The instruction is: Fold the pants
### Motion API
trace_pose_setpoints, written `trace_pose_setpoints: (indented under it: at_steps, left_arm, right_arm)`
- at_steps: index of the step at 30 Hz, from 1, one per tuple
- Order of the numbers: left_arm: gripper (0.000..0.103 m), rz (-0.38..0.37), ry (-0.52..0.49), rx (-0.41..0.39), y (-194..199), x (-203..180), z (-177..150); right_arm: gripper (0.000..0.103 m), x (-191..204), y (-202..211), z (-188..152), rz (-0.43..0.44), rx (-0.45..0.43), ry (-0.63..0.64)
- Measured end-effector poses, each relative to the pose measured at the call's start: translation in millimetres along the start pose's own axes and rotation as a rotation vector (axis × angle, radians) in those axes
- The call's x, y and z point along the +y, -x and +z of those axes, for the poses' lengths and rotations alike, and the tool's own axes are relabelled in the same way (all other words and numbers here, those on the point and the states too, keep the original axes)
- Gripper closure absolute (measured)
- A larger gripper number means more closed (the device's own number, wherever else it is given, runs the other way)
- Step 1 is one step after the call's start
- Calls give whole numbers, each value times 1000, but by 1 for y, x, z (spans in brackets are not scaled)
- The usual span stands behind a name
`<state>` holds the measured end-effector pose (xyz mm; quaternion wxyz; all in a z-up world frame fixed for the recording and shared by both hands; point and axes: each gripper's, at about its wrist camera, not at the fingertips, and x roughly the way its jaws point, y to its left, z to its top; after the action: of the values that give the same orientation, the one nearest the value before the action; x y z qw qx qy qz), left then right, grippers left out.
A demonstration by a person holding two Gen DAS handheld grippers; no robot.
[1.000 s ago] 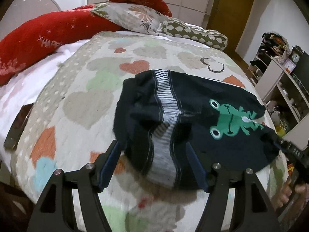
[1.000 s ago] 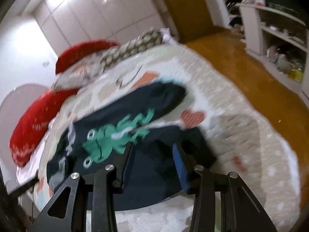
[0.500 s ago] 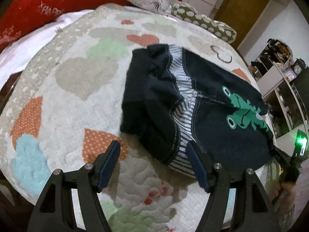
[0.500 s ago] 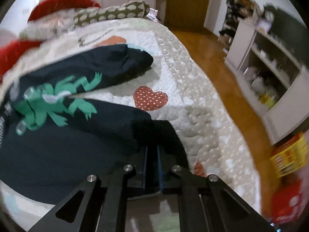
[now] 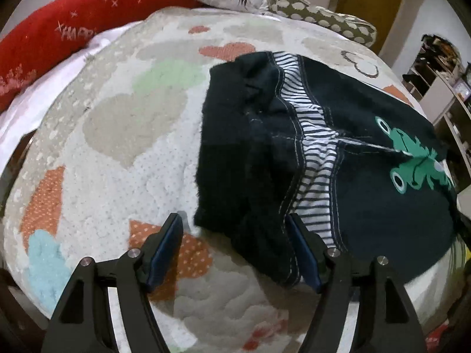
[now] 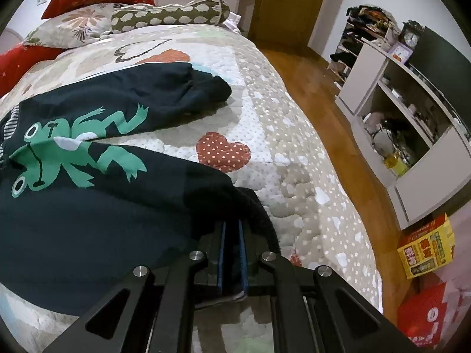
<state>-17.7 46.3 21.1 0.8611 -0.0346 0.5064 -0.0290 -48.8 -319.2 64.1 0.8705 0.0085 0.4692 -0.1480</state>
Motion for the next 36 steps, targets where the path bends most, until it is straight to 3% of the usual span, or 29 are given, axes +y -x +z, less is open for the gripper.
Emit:
trace_pose_setpoints:
  at_steps: [4,6,8,10,13,15,20,27,30,33,36]
  left_arm:
    - [31,-48,2,-6,20,5,0]
    - [31,-59,-17,-38,36,5,2]
    - [28,-61,-48,-81,52,1,5]
    - [26,-73,-79,-111,61,-2,14]
    - [26,-88,-130,-123,63,-11,32]
    - [26,-99,-152,-108,56,-17,49]
    - [26,-168,-273,-91,25,-48,101]
    - [26,-264,-376,57,-52,-77,166]
    - [26,-263,-444,92,-80,-87,181]
    - [26,-268,-499,143,-104,-95,187]
    - [16,-249,-563,163,-123,-107,187]
  right_arm:
    - [97,9,1,-7,-38,-51,52]
    - [97,17,5,-14,-69,-100,140]
    - [97,19,12,-14,-74,-83,191]
    - [96,9,26,-8,-25,-69,138]
    - [86,-5,48,7,44,-93,78]
    - [71,-8,59,18,96,-137,82]
    - [41,17,58,65,249,-197,226]
    - [40,73,-1,140,342,-167,432]
    - [40,94,-24,168,346,-165,497]
    - [40,114,-52,190,429,-111,532]
    - [40,131,-78,197,454,-52,581]
